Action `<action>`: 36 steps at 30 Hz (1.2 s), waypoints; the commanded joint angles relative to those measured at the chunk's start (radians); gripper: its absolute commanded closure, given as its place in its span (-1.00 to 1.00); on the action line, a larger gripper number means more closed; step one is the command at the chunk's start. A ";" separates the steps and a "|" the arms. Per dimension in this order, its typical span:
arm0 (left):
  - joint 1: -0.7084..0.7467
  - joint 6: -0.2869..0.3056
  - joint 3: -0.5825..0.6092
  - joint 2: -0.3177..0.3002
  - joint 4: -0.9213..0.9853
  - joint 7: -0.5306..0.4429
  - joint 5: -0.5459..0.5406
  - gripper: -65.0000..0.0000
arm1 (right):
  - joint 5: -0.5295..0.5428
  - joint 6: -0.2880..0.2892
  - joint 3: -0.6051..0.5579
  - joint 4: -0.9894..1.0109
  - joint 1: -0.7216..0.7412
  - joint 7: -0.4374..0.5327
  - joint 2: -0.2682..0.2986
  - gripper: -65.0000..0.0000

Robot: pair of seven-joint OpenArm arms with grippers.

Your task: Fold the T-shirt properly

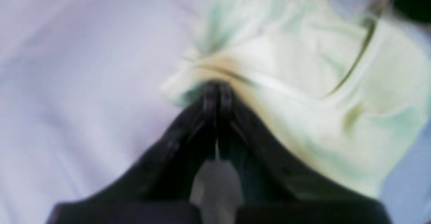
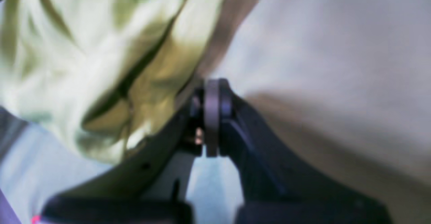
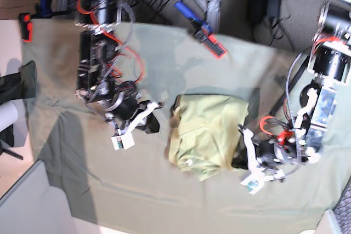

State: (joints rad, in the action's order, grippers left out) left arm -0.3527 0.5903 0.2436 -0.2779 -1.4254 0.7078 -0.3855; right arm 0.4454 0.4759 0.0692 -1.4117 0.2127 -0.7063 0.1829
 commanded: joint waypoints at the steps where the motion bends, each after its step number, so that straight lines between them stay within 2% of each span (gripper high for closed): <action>1: -0.027 0.010 -0.038 -0.003 -0.039 0.012 -0.040 1.00 | 0.017 0.018 0.024 -0.035 0.023 0.007 0.015 1.00; 3: -0.025 0.010 -0.103 -0.006 -0.071 0.071 -0.132 1.00 | 0.032 0.018 0.051 -0.064 0.023 -0.010 0.043 1.00; 5: -0.014 0.037 -0.147 -0.024 -0.079 0.097 -0.219 1.00 | 0.058 0.018 0.064 -0.077 0.022 -0.037 0.082 1.00; 9: 0.046 0.097 -0.231 -0.054 -0.090 0.148 -0.303 1.00 | 0.128 0.018 0.077 -0.103 0.003 -0.081 0.158 1.00; 13: 0.158 0.103 -0.357 -0.074 -0.171 0.218 -0.346 1.00 | 0.166 0.019 0.090 -0.162 -0.069 -0.085 0.224 1.00; 21: 0.481 0.103 -0.616 -0.164 -0.412 0.221 -0.359 1.00 | 0.188 0.018 0.093 -0.278 -0.291 -0.106 0.326 1.00; 25: 0.641 0.103 -0.714 -0.170 -0.457 0.220 -0.359 1.00 | 0.186 0.018 0.100 -0.315 -0.401 -0.106 0.356 1.00; 29: 0.789 0.103 -0.814 -0.160 -0.503 0.224 -0.362 1.00 | 0.188 0.018 0.154 -0.374 -0.506 -0.111 0.365 1.00; 33: 0.942 0.103 -0.908 -0.130 -0.562 0.225 -0.381 1.00 | 0.217 0.018 0.204 -0.410 -0.623 -0.111 0.365 1.00; 36: 1.045 0.103 -0.932 -0.096 -0.569 0.225 -0.376 1.00 | 0.231 0.018 0.206 -0.411 -0.708 -0.111 0.365 1.00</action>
State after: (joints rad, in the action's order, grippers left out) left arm 0.6861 0.6865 -0.6819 -0.3653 -1.9770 0.9417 -0.7460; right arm 0.6601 0.4759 0.2668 -1.8065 -0.4995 -0.8322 0.5320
